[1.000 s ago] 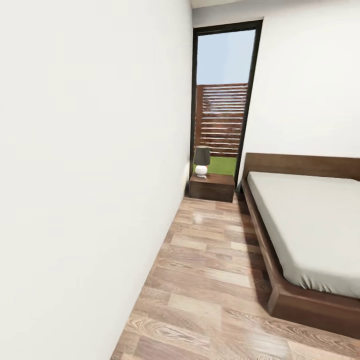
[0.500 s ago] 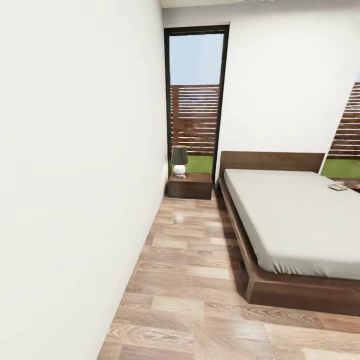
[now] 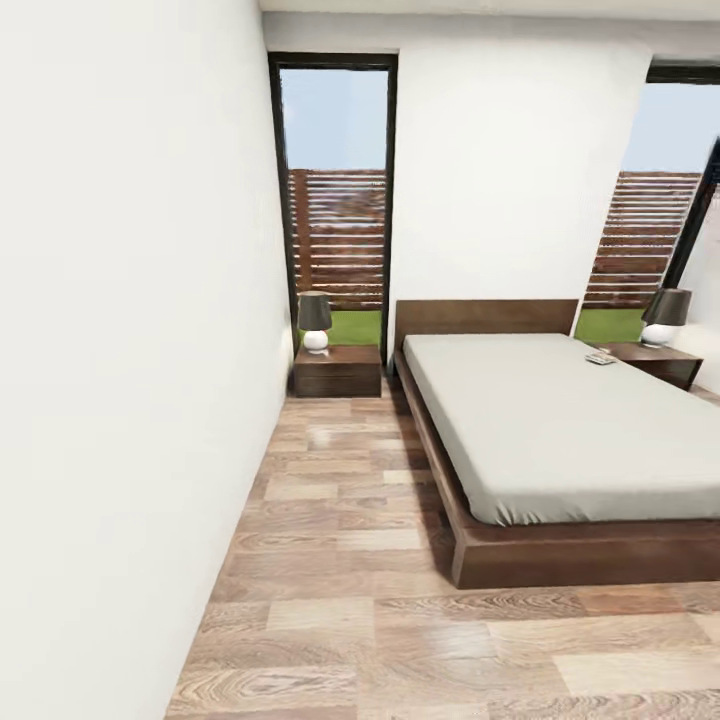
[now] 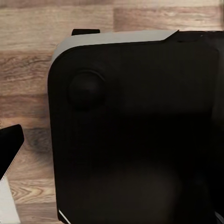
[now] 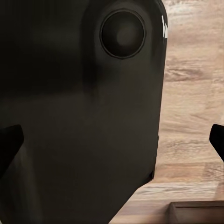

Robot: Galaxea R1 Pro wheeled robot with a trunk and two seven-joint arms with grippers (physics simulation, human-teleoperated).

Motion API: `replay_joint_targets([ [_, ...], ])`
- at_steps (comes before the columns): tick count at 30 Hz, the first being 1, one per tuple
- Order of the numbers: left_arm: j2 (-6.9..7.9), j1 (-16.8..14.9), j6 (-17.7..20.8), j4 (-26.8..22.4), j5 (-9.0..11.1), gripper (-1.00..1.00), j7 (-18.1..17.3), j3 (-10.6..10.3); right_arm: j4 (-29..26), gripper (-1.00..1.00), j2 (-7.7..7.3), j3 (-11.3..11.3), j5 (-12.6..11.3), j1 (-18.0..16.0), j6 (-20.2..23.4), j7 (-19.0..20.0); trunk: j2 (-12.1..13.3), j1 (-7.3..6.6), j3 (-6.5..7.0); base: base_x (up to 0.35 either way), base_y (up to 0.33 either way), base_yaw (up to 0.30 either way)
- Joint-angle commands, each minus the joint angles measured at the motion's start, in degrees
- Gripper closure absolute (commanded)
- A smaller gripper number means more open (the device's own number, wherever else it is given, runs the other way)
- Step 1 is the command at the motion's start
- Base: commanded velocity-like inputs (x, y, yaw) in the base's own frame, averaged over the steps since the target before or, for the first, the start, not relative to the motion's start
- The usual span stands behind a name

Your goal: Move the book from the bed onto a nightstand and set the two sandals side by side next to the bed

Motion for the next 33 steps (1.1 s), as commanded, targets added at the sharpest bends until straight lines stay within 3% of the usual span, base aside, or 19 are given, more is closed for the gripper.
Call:
replay_joint_targets([
  [1, 0.0, 0.0, -0.16, 0.0, 0.04, -1.0, -0.05, 0.01, -0.01, -1.0, 0.0, 0.0, 0.0, -0.02, 0.05, -0.01, -0.02, 0.0, -0.04, 0.0, 0.0, -0.3],
  [33, 0.08, 0.0, -0.16, 0.0, -0.01, -1.0, -0.06, 0.01, -0.01, -1.0, 0.0, 0.0, 0.0, -0.02, -0.07, -0.01, -0.02, 0.0, -0.04, 0.0, 0.0, -0.3],
])
